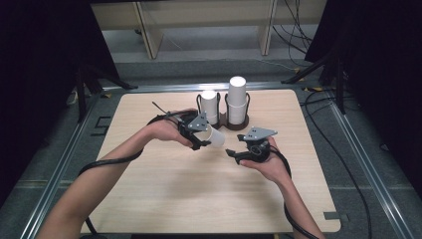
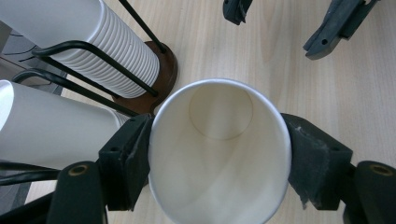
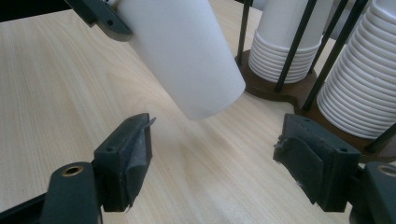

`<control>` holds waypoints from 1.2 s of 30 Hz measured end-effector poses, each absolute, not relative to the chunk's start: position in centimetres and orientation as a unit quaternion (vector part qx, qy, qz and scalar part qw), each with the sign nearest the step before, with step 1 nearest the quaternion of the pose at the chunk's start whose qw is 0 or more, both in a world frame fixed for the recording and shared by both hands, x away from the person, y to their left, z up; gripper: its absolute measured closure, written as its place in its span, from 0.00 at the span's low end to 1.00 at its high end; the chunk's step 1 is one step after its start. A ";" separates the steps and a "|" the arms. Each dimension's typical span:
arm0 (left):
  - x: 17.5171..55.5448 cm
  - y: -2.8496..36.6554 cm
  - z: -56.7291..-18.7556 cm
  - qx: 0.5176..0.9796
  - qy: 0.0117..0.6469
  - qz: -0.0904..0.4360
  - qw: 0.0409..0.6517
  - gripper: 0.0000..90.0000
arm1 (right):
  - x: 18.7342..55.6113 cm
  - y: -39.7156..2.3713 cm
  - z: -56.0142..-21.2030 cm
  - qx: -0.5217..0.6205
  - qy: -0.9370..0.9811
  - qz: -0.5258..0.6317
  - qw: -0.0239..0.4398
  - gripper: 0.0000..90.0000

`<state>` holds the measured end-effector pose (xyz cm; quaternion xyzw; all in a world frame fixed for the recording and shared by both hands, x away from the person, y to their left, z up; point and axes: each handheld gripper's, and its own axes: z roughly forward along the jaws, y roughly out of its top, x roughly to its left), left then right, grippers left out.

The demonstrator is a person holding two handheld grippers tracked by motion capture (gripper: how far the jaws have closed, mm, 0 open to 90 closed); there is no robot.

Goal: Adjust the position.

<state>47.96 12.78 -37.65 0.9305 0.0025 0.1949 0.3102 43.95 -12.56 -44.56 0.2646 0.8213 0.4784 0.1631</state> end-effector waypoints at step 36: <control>47.9 12.4 -36.6 0.955 -0.036 0.162 0.246 0.32 | 43.7 -11.4 -44.8 0.245 0.827 0.481 0.157 0.29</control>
